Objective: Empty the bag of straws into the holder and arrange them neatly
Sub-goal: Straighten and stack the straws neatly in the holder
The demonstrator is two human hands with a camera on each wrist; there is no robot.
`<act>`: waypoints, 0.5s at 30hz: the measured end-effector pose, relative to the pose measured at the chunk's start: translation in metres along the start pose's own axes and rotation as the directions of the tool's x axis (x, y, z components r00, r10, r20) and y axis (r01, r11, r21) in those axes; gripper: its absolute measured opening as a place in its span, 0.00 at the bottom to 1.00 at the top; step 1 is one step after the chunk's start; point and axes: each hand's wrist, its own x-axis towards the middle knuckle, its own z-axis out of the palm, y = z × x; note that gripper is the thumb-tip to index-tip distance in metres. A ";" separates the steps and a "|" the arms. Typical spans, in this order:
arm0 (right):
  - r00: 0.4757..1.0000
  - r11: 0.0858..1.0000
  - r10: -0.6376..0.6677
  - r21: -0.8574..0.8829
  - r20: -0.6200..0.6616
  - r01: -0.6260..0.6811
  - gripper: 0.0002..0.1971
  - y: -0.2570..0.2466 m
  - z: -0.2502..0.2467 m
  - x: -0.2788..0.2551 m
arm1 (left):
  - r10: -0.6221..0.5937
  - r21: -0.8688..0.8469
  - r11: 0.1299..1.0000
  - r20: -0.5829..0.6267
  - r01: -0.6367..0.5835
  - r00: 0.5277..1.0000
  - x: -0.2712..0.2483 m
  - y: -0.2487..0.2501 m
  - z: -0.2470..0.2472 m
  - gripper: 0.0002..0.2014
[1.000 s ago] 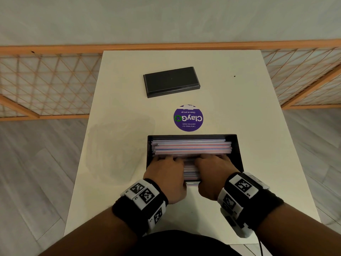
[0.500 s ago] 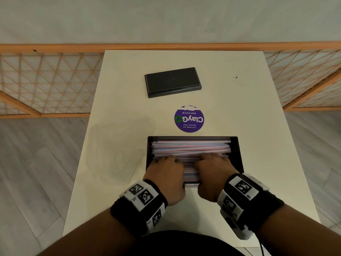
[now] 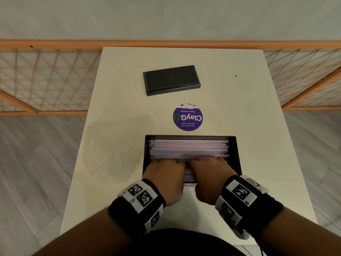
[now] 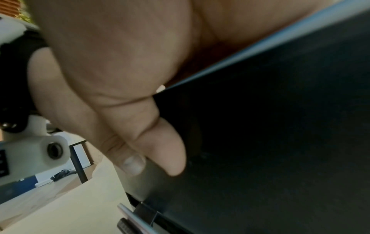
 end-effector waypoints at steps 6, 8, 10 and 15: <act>0.998 0.998 0.069 -0.013 -0.006 -0.069 0.16 0.006 0.006 -0.001 | -0.036 0.077 0.996 -0.031 0.039 0.999 -0.006 -0.005 0.003 0.19; 0.997 0.997 0.073 -0.008 0.007 -0.073 0.19 0.006 0.007 0.001 | -0.058 0.091 0.994 -0.012 0.059 0.998 -0.005 -0.004 0.003 0.19; 0.997 0.997 0.072 0.001 0.019 -0.072 0.21 0.006 0.007 0.003 | -0.068 0.108 0.992 0.015 0.066 0.998 -0.004 -0.003 0.002 0.18; 0.998 0.998 0.056 -0.010 -0.013 -0.056 0.19 0.004 0.005 0.003 | -0.073 0.100 0.992 -0.017 0.074 0.997 -0.004 -0.002 -0.001 0.16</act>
